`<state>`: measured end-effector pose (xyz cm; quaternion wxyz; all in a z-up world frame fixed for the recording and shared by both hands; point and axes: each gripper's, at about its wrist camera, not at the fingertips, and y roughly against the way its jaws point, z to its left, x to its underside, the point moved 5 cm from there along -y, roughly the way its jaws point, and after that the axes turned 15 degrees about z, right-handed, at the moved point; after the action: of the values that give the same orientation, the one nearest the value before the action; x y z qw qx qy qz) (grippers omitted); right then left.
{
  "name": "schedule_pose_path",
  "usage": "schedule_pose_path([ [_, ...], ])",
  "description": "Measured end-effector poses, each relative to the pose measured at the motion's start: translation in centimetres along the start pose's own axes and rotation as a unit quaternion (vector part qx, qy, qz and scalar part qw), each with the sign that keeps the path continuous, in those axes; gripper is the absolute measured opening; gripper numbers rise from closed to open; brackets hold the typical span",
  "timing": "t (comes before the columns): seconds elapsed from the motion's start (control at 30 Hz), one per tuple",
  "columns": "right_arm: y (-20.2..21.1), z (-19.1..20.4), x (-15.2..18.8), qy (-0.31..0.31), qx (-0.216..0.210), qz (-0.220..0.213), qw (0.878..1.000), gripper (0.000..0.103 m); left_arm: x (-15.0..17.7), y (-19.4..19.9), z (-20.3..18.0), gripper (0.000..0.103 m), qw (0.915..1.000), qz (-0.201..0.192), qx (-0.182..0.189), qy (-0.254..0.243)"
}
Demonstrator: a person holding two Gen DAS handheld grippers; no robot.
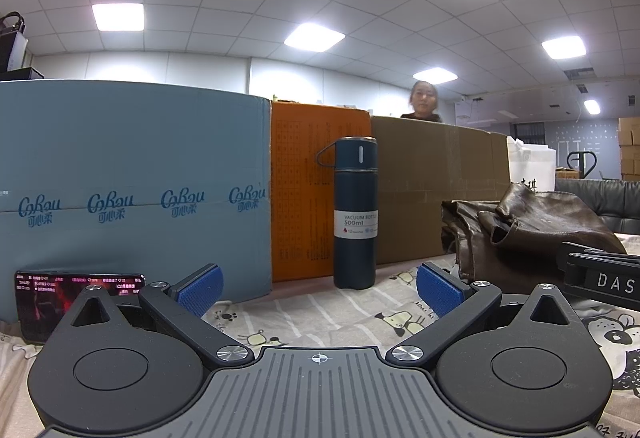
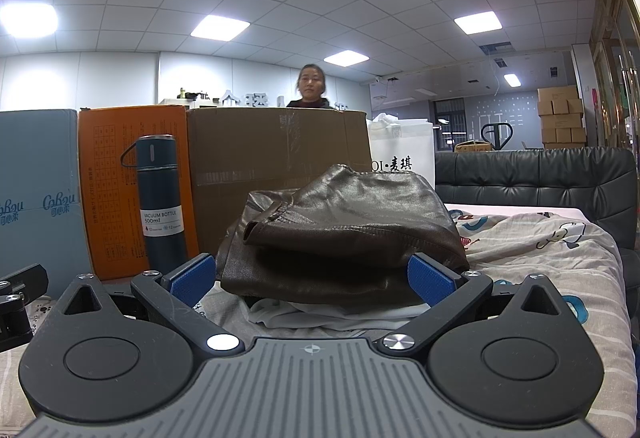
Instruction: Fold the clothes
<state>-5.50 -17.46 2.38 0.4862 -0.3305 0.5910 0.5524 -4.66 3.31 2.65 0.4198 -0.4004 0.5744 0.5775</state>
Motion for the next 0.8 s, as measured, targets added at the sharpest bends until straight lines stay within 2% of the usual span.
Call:
schedule_pose_path([
  [0.8,-0.14,-0.12,0.04,-0.001,0.001,0.005,1.000,0.103,0.00,-0.05,0.07,0.103,1.0000,0.000,0.000,0.001],
])
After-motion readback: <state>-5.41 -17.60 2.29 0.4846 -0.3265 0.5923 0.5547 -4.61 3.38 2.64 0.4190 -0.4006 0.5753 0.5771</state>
